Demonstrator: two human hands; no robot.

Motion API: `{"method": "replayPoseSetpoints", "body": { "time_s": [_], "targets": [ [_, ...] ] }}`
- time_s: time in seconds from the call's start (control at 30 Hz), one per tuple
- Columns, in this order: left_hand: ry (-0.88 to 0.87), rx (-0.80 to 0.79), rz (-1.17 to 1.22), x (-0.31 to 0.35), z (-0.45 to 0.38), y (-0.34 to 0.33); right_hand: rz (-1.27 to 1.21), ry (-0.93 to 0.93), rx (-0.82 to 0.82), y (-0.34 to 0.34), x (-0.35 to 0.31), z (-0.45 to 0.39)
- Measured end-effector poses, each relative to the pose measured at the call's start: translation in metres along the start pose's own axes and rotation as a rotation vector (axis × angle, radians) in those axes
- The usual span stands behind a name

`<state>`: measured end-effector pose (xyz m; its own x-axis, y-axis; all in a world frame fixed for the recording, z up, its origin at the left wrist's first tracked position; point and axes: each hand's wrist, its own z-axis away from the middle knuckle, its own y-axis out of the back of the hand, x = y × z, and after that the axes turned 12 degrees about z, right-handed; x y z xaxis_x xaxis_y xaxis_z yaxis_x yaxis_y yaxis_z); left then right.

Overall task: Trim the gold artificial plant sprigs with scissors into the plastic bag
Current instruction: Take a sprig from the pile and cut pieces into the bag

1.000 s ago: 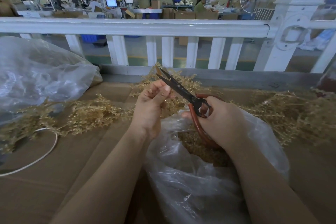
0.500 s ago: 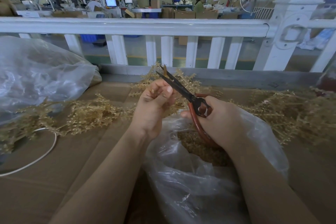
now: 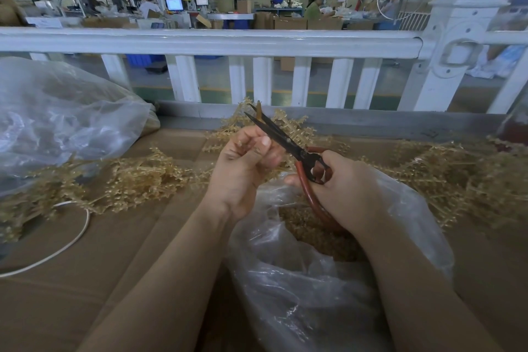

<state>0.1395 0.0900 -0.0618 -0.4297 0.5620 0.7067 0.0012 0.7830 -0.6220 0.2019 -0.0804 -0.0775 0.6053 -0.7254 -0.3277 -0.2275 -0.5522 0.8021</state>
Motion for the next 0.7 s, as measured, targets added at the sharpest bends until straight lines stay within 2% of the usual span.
{"method": "replayPoseSetpoints", "body": {
  "time_s": [0.2,0.3,0.5,0.7],
  "targets": [
    [-0.008,0.175,-0.003,0.003,-0.001,0.003,0.002,0.045,0.04,0.004,-0.005,0.003],
    [0.012,0.237,-0.015,0.008,-0.003,0.006,-0.027,-0.015,0.057,0.003,-0.005,0.002],
    [0.114,0.155,-0.153,0.01,0.001,-0.001,-0.232,-0.225,0.138,0.007,-0.004,-0.002],
    [0.159,0.17,-0.196,0.01,0.0,-0.002,-0.406,-0.312,0.034,0.004,-0.001,-0.007]
  ]
}}
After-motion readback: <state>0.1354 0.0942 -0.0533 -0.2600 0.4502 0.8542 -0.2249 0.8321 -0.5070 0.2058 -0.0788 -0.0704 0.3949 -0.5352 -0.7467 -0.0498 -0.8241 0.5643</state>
